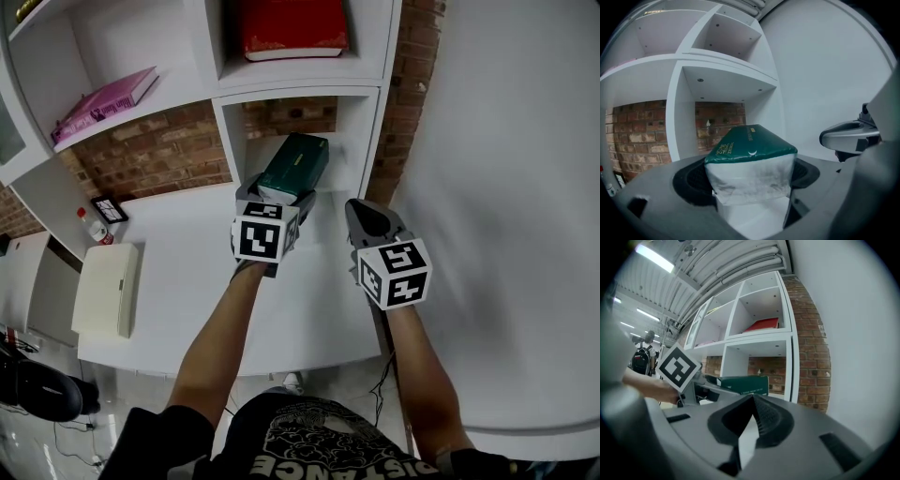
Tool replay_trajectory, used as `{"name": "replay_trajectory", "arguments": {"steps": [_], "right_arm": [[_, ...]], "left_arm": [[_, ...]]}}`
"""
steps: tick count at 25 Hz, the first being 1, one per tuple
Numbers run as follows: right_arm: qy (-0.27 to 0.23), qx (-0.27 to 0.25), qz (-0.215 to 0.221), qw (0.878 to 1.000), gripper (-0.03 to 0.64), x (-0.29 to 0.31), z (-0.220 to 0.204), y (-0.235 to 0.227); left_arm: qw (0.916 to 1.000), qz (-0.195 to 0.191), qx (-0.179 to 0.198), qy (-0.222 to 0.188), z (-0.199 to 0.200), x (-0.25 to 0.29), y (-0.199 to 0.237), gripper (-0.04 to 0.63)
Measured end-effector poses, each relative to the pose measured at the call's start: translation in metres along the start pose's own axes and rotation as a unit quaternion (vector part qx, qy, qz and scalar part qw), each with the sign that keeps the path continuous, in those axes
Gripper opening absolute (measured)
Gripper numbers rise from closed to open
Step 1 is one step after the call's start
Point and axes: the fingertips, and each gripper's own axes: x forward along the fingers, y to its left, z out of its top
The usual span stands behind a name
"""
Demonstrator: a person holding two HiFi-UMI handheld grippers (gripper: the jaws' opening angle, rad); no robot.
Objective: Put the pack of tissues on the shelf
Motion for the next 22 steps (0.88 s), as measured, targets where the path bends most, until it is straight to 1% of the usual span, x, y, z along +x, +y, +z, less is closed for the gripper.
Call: {"name": "replay_trajectory", "arguments": {"steps": [7,10,22], "right_arm": [[0.007,0.005,-0.01,1.0,0.005,0.021,-0.008,-0.017],[0.008,0.008,-0.016,1.0,0.005,0.027,-0.01,-0.023],[0.016,0.018,-0.025,0.999,0.005,0.038,-0.023,-0.035]], "left_arm": [[0.9999,-0.012,0.003,0.006,0.002,0.039,0.009,0.448],[0.9998,-0.011,0.006,0.012,0.0,0.052,0.015,0.449],[0.9993,-0.012,-0.004,0.034,-0.006,0.076,0.026,0.457]]}}
